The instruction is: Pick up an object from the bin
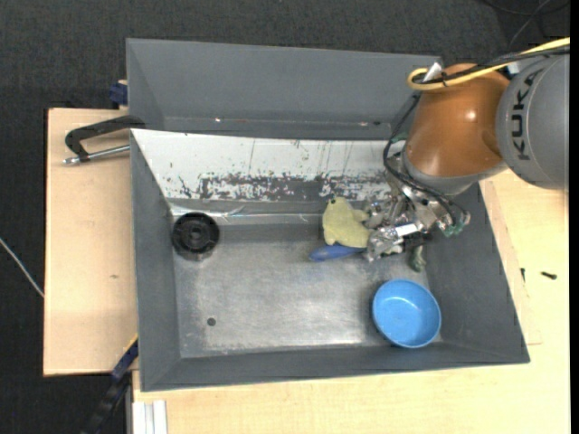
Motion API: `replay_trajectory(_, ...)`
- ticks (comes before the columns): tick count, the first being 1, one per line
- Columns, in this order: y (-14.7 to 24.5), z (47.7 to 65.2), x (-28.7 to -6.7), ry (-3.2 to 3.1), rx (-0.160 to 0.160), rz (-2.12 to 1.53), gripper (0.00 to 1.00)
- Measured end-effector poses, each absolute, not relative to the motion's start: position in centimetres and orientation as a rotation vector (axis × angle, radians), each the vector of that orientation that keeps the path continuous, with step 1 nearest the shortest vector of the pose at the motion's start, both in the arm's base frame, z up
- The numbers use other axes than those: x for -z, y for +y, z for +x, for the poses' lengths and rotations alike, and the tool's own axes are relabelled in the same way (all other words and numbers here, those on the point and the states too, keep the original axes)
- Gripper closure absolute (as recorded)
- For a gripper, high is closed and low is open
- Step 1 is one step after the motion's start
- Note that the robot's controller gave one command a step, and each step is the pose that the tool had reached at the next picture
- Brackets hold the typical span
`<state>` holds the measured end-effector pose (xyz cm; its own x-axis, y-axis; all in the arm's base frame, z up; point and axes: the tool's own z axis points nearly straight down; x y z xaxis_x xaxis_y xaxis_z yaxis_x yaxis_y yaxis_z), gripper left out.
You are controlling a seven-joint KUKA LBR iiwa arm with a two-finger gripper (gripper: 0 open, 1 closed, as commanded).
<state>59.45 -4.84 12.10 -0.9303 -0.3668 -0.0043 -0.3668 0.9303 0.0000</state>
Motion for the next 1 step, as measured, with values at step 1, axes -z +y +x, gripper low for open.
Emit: replay_trajectory(1,-4.75,59.69,-17.02,3.076,0.002,-0.583,1.00)
